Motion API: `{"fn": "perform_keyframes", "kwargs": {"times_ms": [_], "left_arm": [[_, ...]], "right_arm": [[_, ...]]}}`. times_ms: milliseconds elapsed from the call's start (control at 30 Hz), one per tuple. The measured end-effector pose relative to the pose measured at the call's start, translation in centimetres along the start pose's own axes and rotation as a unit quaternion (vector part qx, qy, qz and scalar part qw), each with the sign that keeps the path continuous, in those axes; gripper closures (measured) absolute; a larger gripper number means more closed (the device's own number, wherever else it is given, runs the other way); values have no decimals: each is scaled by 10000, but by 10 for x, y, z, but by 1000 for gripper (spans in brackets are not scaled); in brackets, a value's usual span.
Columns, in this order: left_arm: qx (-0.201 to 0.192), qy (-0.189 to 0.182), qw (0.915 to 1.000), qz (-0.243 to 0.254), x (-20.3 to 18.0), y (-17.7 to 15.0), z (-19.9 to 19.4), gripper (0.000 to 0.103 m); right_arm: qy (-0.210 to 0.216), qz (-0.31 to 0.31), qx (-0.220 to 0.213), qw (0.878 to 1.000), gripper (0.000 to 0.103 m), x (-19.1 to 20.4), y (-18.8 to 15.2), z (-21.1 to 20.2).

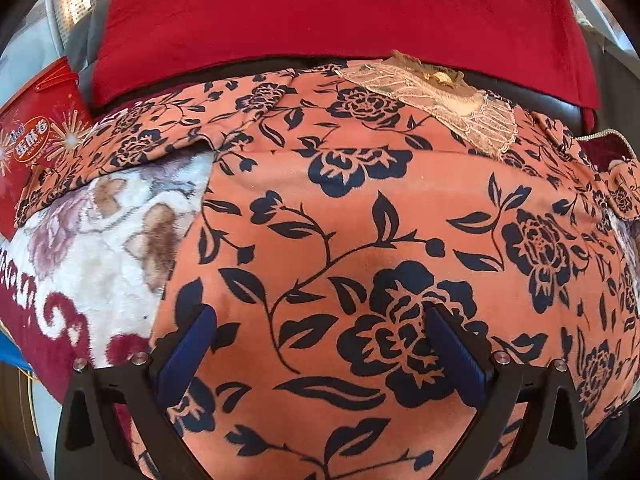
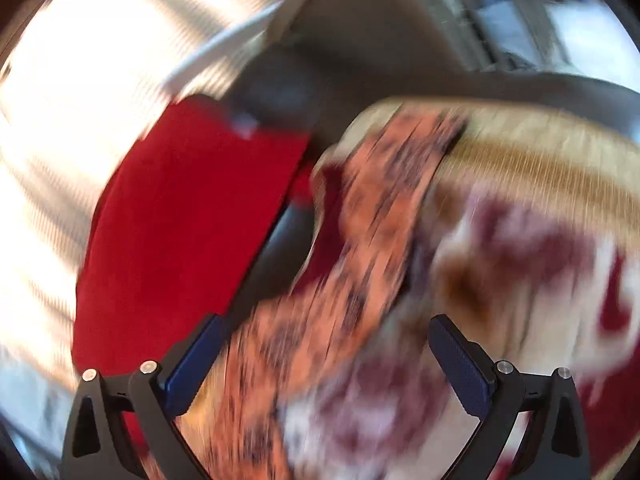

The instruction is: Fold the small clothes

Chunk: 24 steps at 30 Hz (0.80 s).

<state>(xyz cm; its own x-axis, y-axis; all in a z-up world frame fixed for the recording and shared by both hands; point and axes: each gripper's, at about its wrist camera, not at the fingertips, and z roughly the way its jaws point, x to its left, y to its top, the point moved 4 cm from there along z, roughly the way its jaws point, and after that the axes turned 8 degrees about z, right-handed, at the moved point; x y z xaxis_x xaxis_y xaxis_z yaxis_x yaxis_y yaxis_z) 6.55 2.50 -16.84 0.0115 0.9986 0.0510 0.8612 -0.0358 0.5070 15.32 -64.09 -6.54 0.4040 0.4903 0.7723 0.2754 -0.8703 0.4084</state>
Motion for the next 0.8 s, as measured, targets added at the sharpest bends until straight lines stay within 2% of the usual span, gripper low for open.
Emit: {"fn": "perform_keyframes", "kwargs": {"times_ms": [133,167,267,367,400,433,500,533,633,700,767,800], "left_arm": [[-63,-181,9997,-121,5,-3,5,0],[-65,-251,9995,-180,7,-5,7,0],[-122,-517,9976,-442,12,-9,13,0],[-208,-541,9974,-428,12,-11,13,0],[-242,-532,9976,-378,11,-11,12,0],[-257,-545,9975,-364,11,-10,13,0],[-269,-611,9972,-341,12,-10,14,0],[-282,-621,9971,-326,14,-10,14,0],[-345,-653,9970,-251,17,-11,13,0],[-364,-654,9970,-199,19,-12,10,0],[-387,-609,9972,-214,26,-13,5,0],[-419,-568,9971,-269,32,-16,1,0]], "right_arm": [[-498,301,-304,9978,4,-18,75,32],[-652,326,-322,9968,9,-23,84,40],[-981,445,-132,9941,14,-35,100,68],[-1285,156,-149,9915,28,-35,103,80],[-1405,-18,-75,9901,65,-30,106,86],[-1505,-121,102,9885,82,-27,107,94],[-1699,-515,19,9841,96,-3,109,91],[-1585,-702,-15,9849,97,14,104,88],[-792,-1444,-66,9863,97,100,75,67],[-26,-1804,-11,9836,97,168,37,46],[768,-2119,105,9742,97,234,-13,25],[1034,-2244,168,9688,97,257,-35,18]]}}
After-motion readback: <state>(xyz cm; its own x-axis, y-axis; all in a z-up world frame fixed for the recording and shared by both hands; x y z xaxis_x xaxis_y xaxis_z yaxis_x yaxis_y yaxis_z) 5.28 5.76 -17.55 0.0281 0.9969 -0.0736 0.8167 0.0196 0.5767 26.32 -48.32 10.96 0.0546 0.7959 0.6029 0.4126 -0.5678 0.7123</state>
